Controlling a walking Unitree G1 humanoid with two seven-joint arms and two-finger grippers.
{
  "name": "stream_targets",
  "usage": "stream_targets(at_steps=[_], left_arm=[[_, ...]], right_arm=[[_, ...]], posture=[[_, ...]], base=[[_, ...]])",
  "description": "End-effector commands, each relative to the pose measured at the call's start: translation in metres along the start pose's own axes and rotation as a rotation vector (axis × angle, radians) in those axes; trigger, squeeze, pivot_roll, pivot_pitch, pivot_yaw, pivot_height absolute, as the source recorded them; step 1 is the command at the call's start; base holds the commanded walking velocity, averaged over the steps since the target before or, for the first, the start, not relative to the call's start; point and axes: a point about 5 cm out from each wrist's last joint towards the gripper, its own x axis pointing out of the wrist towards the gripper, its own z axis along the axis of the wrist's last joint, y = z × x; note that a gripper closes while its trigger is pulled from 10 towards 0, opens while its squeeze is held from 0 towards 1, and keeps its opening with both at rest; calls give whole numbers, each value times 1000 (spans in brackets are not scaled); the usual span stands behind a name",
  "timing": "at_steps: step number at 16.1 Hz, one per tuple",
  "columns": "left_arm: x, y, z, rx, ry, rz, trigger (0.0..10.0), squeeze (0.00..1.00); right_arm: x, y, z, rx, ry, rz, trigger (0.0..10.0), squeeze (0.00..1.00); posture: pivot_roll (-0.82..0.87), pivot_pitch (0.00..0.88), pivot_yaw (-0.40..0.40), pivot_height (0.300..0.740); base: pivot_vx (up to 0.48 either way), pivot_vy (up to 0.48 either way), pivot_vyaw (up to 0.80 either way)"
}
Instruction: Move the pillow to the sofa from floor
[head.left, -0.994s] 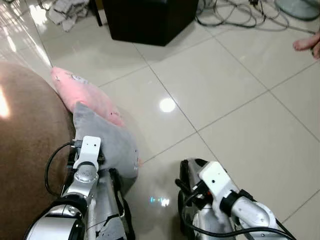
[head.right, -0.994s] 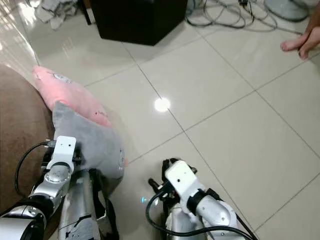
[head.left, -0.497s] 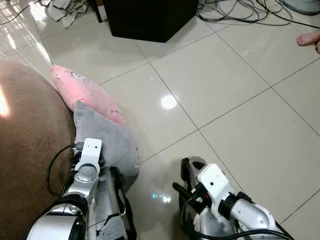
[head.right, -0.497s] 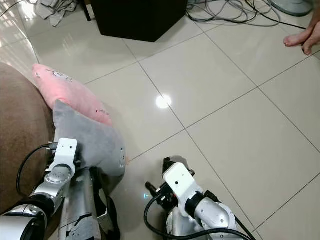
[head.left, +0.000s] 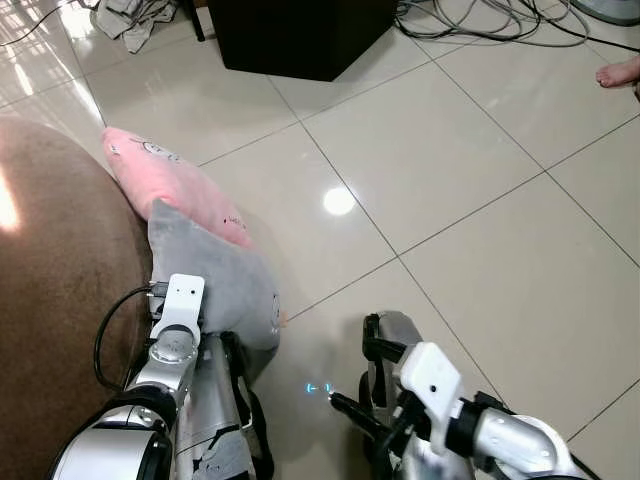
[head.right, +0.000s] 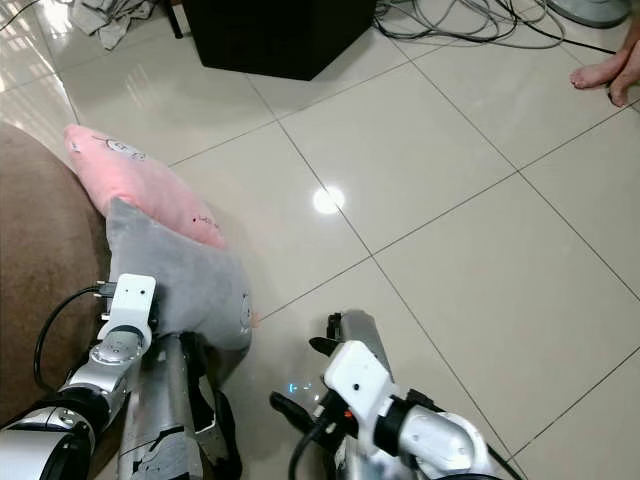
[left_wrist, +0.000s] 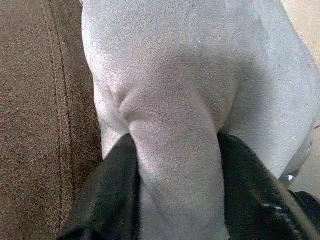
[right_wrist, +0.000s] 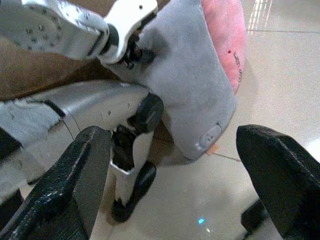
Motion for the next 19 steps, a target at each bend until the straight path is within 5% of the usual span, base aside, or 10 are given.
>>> stream_targets(at_steps=[1, 16, 19], left_arm=[[-2, -1, -12, -4, 45, -14, 0, 0], [-2, -9, -4, -67, 21, -75, 0, 0], [-4, -21, 0, -118, -8, -166, 0, 0]], right_arm=[[-3, 4, 0, 9, -6, 20, 10000, 0], [-20, -9, -24, 4, 22, 6, 10000, 0], [-20, -16, -29, 7, 18, -20, 10000, 0]], posture=[[-211, 343, 5, 555], [-199, 325, 15, 555], [-176, 298, 29, 555]], base=[[0, 0, 0], [0, 0, 0], [0, 0, 0]])
